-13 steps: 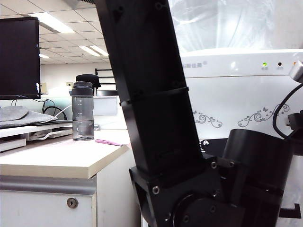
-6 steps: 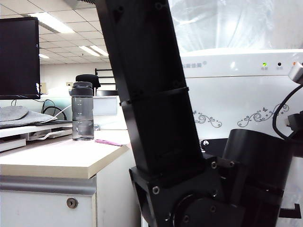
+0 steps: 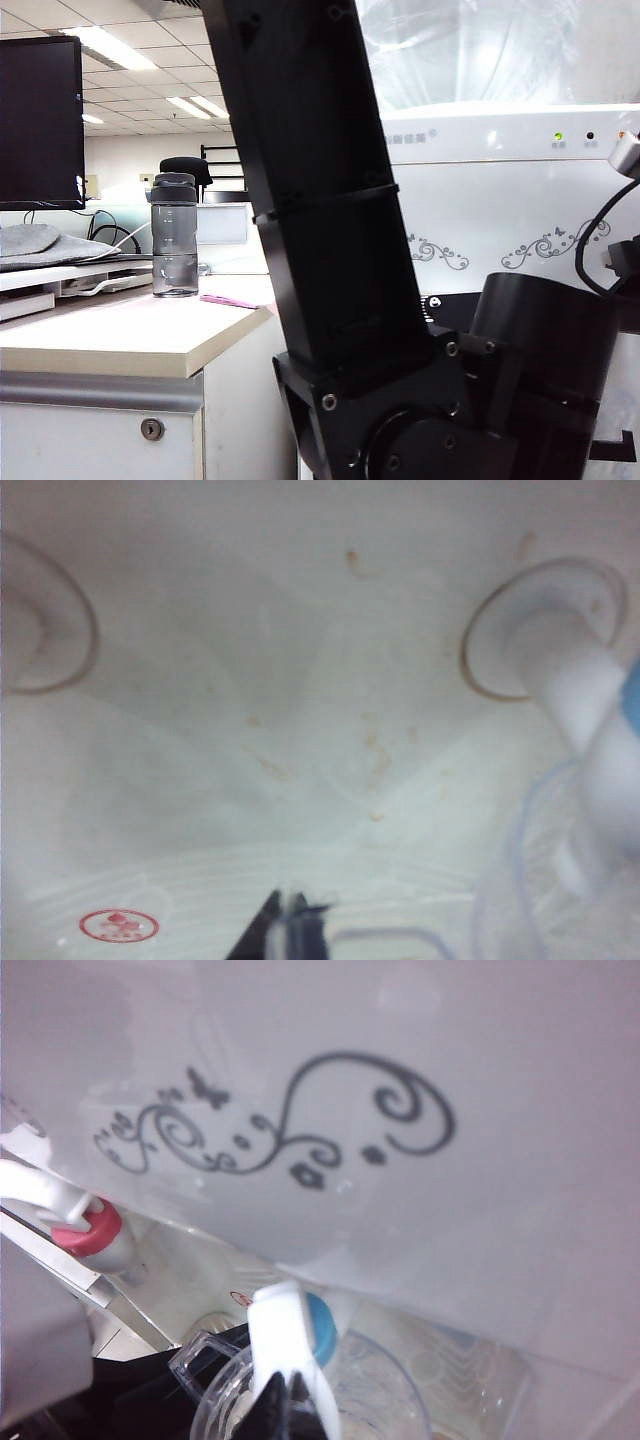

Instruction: Pick up the plastic mug from the left desk, go to the cold water outlet of the water dispenser, press the vertical switch to get some water, then put the mug back on the desk.

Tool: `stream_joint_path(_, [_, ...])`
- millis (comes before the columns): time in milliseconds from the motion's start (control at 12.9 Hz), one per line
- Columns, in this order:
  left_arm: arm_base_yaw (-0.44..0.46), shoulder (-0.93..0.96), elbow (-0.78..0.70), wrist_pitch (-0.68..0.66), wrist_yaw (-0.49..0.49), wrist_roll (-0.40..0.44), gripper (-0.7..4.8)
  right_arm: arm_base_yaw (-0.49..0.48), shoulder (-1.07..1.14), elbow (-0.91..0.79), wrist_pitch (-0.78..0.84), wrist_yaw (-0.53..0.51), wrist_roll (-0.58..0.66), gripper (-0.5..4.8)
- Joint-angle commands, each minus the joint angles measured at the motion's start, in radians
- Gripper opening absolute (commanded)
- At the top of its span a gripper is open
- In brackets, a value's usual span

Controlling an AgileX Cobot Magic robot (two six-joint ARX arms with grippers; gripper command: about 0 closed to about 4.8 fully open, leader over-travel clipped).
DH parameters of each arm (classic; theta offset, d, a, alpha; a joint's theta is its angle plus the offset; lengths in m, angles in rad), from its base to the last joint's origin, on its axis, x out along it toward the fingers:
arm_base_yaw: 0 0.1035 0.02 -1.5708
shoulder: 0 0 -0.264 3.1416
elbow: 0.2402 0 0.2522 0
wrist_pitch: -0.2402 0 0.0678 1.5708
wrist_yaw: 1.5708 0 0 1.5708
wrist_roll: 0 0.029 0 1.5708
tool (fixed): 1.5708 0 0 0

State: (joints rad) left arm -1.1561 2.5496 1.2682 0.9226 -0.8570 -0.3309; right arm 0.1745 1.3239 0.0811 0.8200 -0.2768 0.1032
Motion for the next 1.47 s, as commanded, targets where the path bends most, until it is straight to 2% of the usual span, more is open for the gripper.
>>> stream_joint_path(77, [-0.002, -0.005, 0.002, 0.015, -0.003, 0.001, -0.04, 0.001, 0.006, -0.006, -0.09, 0.005, 0.002, -0.01])
stream_joint_path(850, [-0.002, -0.005, 0.002, 0.015, -0.002, 0.001, -0.04, 0.001, 0.006, -0.005, -0.096, 0.01, -0.002, -0.01])
stream_joint_path(1160, [-0.002, -0.005, 0.002, 0.015, -0.003, 0.001, -0.04, 0.001, 0.006, 0.02, -0.165, 0.005, 0.001, -0.01])
stream_joint_path(1469, [-0.002, -0.005, 0.002, 0.015, -0.003, 0.001, -0.04, 0.001, 0.006, 0.02, -0.165, 0.005, 0.001, -0.01])
